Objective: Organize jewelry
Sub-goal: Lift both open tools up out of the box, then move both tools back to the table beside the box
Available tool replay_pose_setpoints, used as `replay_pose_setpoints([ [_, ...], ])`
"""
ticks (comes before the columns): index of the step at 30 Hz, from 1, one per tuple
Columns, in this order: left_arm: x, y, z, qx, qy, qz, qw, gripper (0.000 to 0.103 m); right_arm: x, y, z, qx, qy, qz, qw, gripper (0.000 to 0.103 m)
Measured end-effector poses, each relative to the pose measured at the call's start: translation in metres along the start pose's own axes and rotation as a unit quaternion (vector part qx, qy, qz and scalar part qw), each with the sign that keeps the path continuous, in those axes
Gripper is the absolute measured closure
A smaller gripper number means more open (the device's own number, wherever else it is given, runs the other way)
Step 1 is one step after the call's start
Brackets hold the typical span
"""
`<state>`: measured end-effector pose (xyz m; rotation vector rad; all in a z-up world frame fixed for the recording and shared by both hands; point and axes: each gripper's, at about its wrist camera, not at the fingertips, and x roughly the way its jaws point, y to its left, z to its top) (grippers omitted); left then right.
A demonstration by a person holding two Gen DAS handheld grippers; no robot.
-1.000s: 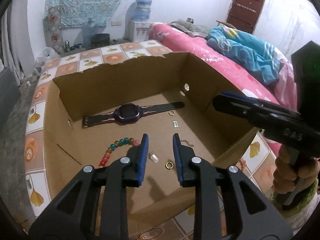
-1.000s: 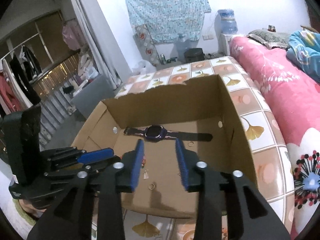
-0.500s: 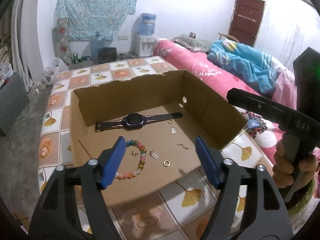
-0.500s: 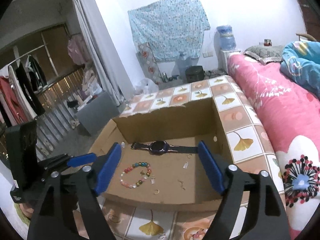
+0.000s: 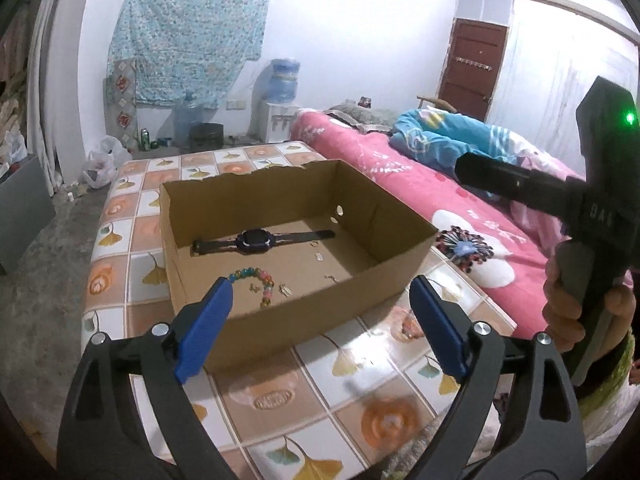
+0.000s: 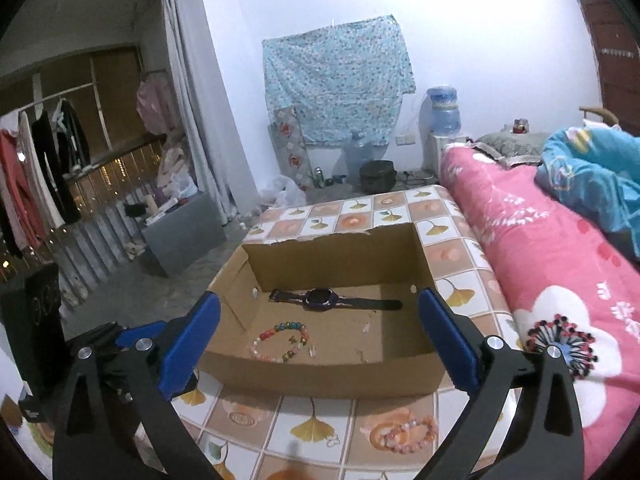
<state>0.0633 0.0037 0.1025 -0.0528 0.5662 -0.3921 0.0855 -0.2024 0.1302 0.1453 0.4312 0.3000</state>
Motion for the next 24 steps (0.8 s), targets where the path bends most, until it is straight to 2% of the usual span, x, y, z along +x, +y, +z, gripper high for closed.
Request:
replay_pose_setpoints([
  [7,-0.009,0.005,-0.035,-0.015,0.010,-0.015,0.9997,0.014,-0.022,0.021,-0.010,-0.041,0.013,-0.075,0.996,0.007],
  [8,-0.008,0.004,-0.040,-0.017,0.012,-0.017,0.9996,0.013,-0.023,0.024,-0.013,-0.056,0.020,-0.100,0.993,0.007],
  [13,0.000,0.006,-0.062,-0.024,0.031,-0.017,0.9991,0.013,-0.028,0.025,-0.024,-0.106,0.035,-0.158,0.981,0.007],
  [19,0.022,0.001,-0.080,-0.009,0.058,0.009,0.9983,0.013,-0.033,-0.011,-0.035,-0.065,0.064,-0.159,0.983,0.007],
  [24,0.036,-0.005,-0.093,0.006,0.076,0.025,0.9968,0.013,-0.040,-0.057,-0.067,-0.014,0.078,-0.178,0.981,0.007],
])
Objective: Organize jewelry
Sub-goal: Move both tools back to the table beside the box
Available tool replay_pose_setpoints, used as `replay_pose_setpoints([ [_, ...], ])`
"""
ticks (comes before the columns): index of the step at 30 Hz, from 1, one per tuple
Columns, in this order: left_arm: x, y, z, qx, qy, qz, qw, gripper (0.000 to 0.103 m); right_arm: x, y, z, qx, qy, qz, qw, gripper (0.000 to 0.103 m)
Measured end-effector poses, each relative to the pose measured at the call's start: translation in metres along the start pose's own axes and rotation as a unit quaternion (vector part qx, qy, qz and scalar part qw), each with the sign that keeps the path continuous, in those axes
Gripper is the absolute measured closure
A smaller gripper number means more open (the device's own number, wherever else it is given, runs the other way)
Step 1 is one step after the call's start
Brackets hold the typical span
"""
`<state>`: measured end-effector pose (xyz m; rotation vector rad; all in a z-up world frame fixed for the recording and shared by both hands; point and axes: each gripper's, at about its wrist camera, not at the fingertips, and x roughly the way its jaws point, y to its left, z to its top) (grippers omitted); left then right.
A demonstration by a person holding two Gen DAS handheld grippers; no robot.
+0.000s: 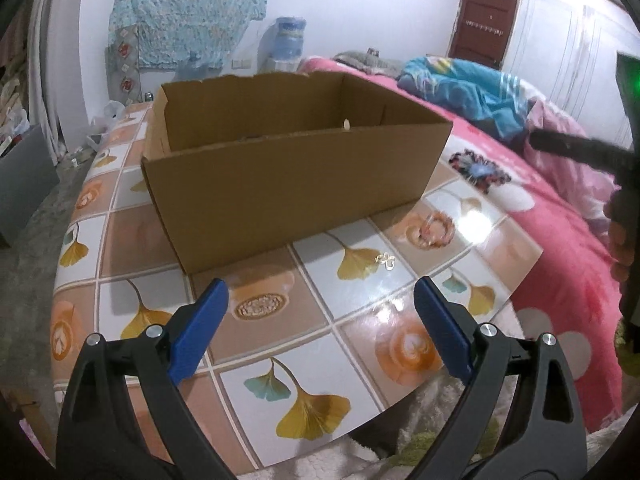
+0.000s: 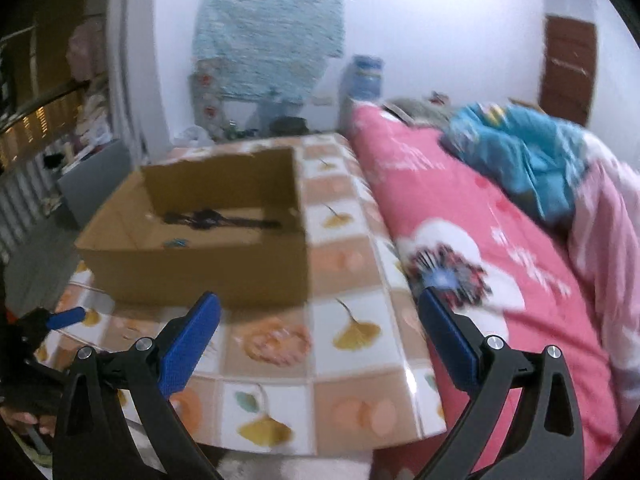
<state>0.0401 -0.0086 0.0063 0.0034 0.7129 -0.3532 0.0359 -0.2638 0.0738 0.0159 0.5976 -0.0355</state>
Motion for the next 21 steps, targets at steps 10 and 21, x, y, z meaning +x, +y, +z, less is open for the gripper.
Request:
replay_pose_setpoints([
  [10,0.037,-0.008,-0.007,0.033,0.041,0.034,0.9981,0.013,0.039,-0.014,-0.061,0.027,0.058,0.024,0.998,0.007],
  [21,0.073,-0.006,-0.007,0.031,0.104,0.084,0.9905,0.013,0.075,0.019,-0.069,-0.021,0.097,0.072,0.992,0.007],
])
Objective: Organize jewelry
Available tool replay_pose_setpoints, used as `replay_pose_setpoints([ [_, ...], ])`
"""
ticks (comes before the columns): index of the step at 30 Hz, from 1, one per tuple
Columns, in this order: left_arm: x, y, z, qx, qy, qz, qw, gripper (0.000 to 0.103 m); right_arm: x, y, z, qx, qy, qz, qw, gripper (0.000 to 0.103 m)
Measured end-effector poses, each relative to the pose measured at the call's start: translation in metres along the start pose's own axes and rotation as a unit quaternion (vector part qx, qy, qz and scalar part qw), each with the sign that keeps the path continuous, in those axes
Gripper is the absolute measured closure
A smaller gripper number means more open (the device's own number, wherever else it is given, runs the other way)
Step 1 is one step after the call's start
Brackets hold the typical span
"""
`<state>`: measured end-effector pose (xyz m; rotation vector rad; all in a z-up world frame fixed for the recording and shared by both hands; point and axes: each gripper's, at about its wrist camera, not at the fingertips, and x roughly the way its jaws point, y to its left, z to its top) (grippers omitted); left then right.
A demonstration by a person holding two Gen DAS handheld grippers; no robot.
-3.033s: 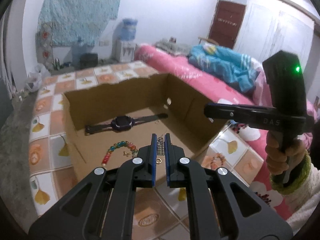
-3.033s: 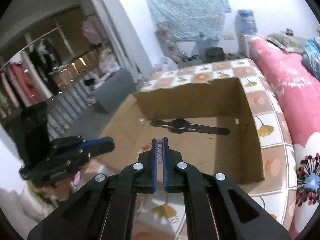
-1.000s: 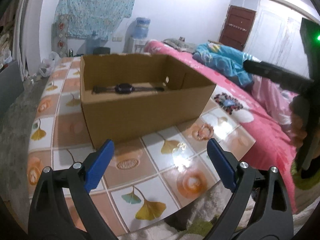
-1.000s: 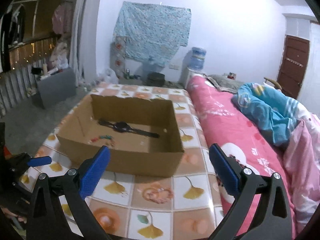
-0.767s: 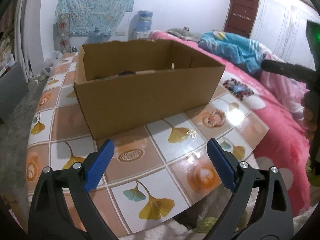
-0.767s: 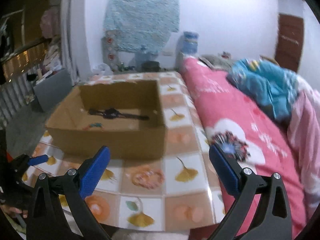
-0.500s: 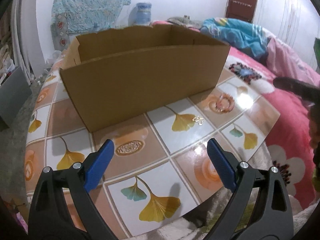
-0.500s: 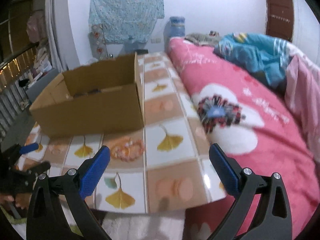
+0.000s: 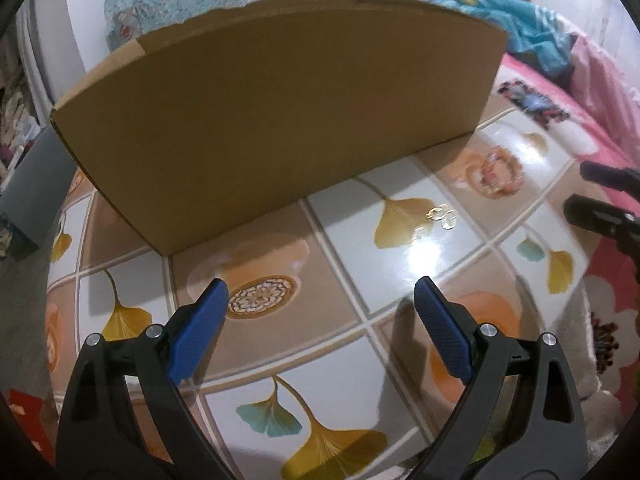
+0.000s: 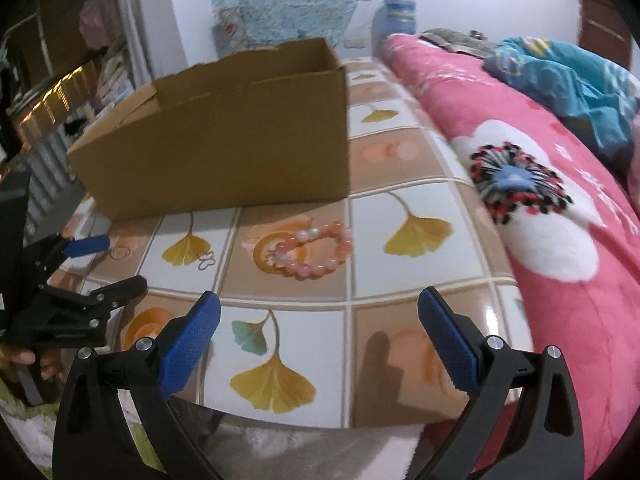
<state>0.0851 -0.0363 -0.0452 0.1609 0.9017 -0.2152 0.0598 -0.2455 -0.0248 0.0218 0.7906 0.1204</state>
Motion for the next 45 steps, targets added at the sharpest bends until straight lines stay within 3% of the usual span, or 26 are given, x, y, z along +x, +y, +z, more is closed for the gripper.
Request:
replay_pose_setpoints([
  [3,0.002,0.002,0.000,-0.015,0.009,0.006,0.9998,0.008,0.010,0.005,0.002,-0.017,0.012,-0.002,1.000,0.007],
  [12,0.005,0.006,0.002,-0.047,0.023,0.012,0.9986,0.008,0.035,0.010,0.001,-0.050,0.062,-0.035,0.996,0.007],
  [16,0.004,0.006,0.004,-0.054,0.026,0.017,0.9981,0.008,0.036,0.021,0.000,-0.086,0.063,-0.058,0.993,0.007],
  [28,0.009,-0.001,0.010,-0.061,0.026,0.022,0.9975,0.008,0.045,0.009,0.005,-0.055,0.106,-0.024,0.993,0.006],
  [45,0.010,-0.005,0.013,-0.063,0.029,0.023,0.9973,0.008,0.047,0.007,0.005,-0.057,0.103,-0.028,0.993,0.006],
])
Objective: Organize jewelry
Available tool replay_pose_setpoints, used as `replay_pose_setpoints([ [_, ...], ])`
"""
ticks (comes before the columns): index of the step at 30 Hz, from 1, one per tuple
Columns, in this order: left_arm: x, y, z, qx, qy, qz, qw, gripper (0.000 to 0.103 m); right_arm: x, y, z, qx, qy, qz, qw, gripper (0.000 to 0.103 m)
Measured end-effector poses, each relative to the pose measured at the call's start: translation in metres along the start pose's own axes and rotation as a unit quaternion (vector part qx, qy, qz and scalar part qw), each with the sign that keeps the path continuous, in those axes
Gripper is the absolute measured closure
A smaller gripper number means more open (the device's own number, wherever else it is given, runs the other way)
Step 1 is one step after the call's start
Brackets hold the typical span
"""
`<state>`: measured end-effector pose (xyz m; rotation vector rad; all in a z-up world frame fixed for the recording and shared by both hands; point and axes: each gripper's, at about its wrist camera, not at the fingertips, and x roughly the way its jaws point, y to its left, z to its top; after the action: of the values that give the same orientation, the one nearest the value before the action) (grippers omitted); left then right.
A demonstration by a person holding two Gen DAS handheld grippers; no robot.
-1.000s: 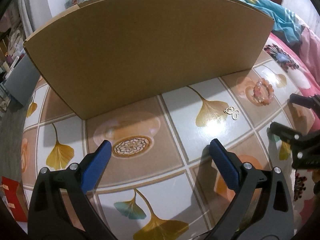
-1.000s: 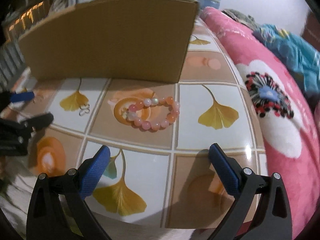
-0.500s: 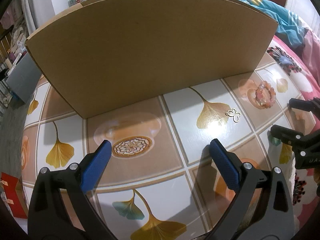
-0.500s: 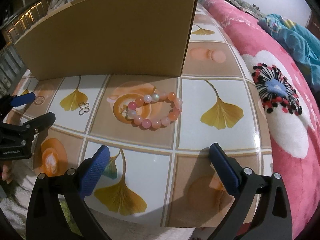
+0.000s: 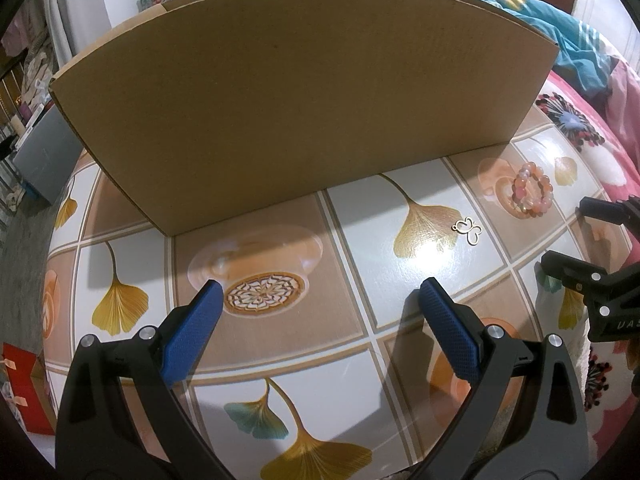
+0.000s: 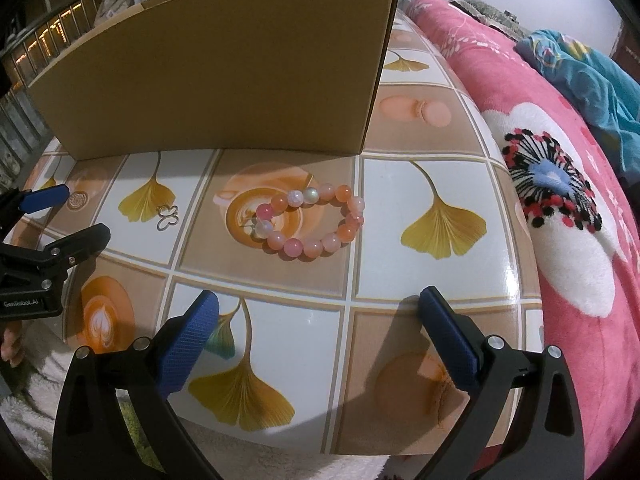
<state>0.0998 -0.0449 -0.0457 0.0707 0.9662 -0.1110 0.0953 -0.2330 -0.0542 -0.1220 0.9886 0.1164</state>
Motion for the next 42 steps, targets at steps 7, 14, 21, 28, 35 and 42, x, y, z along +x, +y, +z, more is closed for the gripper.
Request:
replay_pose_setpoints([
  [7,0.0010,0.0012,0.0023,-0.003,0.001,0.002,1.0000,0.008,-0.0006,0.0001,-0.0005,0.000,-0.001,0.000,1.000,0.006],
  [14,0.0011,0.0014,0.0023,-0.003,0.001,0.002,1.0000,0.008,-0.0006,-0.0002,-0.0008,0.000,-0.001,0.000,1.000,0.006],
  [21,0.0012,0.0013,0.0026,-0.003,0.001,0.002,1.0000,0.008,-0.0007,-0.0003,-0.0009,0.001,-0.001,0.000,1.000,0.006],
  [28,0.0012,0.0013,0.0028,-0.003,0.001,0.002,1.0000,0.008,-0.0005,-0.0007,-0.0006,0.001,-0.002,0.001,1.000,0.006],
  [35,0.0021,0.0017,0.0032,-0.003,0.002,0.003,1.0000,0.008,-0.0008,-0.0009,-0.0006,0.001,-0.002,0.002,1.000,0.006],
  [42,0.0026,0.0024,0.0041,-0.006,0.006,0.006,0.9999,0.007,-0.0013,0.0000,-0.0015,0.001,-0.008,0.003,1.000,0.006],
])
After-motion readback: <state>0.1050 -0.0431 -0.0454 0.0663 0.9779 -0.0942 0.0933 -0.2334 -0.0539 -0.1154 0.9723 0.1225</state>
